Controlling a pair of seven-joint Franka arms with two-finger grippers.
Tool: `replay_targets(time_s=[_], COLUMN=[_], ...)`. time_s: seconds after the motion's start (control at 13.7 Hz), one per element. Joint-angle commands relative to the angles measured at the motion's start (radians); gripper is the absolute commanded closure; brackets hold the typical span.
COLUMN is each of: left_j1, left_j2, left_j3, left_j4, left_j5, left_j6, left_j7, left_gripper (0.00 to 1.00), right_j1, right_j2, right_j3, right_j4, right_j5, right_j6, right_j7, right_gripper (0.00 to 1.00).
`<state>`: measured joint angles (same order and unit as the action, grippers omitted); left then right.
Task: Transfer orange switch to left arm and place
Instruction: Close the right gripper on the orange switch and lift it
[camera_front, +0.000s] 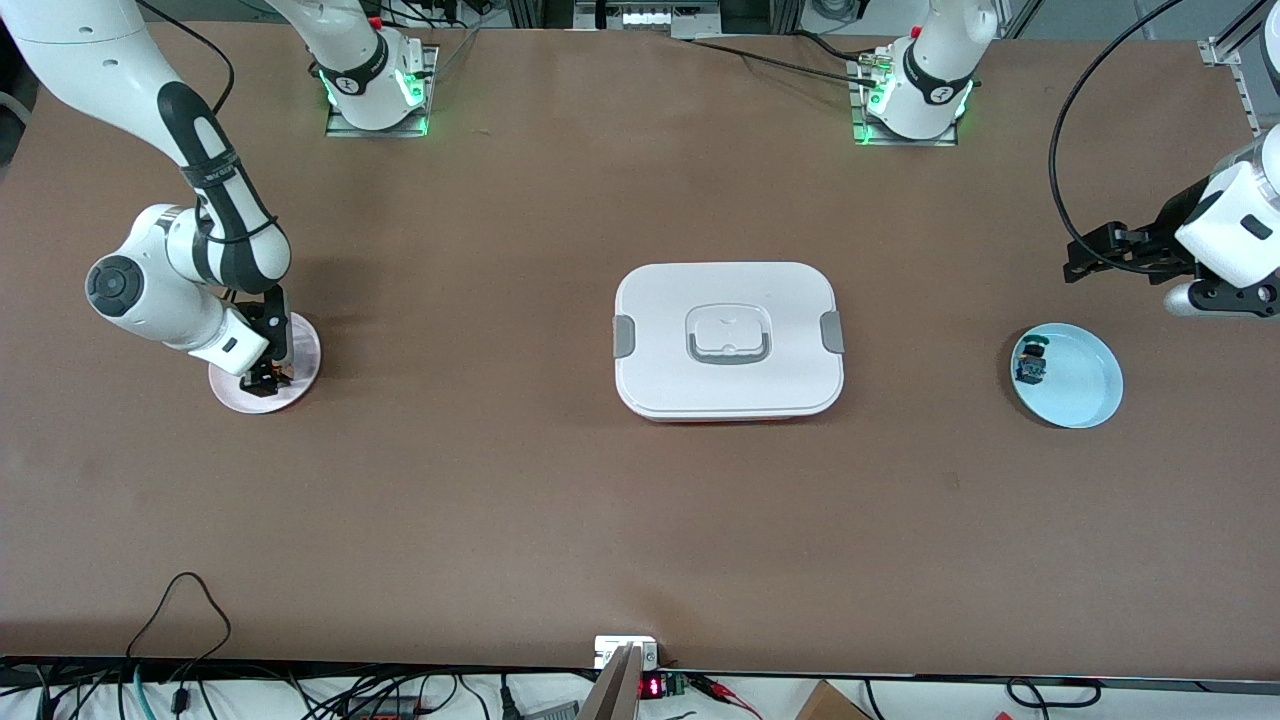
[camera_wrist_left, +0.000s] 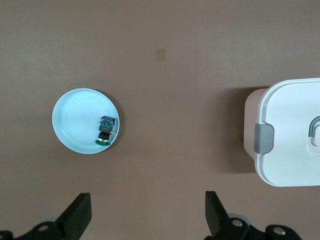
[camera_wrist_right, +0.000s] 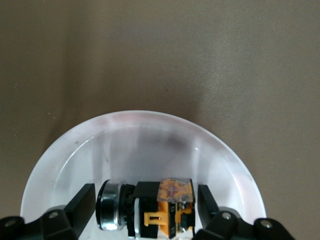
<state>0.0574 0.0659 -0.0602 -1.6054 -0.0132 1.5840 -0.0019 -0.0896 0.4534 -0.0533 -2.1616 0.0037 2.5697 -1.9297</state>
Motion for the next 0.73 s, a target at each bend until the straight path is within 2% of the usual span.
replay_targets(time_s=[0.0,0.07,0.22,0.29,0.36,0.66], left_j1=[0.004,0.004,0.004,0.004,0.004,0.004], left_j2=[0.003,0.003,0.003,0.003,0.003,0.002], left_j3=[-0.003,-0.003,-0.003,-0.003,-0.003,-0.003], left_j4=[0.012,0.012,0.012,0.012,0.010,0.012], left_j5=[-0.011,-0.011,-0.011,-0.011,-0.011,-0.011], left_j6=[-0.009,-0.009,-0.009,-0.009,-0.009,-0.012], left_j7=[0.019,0.019,0.019,0.019,0.019,0.017], left_gripper=[0.00,0.00,0.00,0.00,0.00,0.00], right_j1=[-0.015,-0.016,-0.019,-0.016,-0.015,-0.012], right_j2=[-0.012,-0.012,-0.013,-0.013,-0.015,-0.024], right_j3=[0.013,0.013,0.013,0.013,0.013,0.023], right_j4=[-0.017,-0.017,-0.017,-0.015,-0.015,-0.007], right_j5=[0.021,0.021,0.021,0.021,0.021,0.021], right_j6=[0.021,0.021,0.020,0.020,0.020,0.012], right_j7=[-0.031,-0.031,-0.031,-0.032,-0.034,-0.034], right_gripper=[0.27,0.36,0.72,0.85,0.93,1.00])
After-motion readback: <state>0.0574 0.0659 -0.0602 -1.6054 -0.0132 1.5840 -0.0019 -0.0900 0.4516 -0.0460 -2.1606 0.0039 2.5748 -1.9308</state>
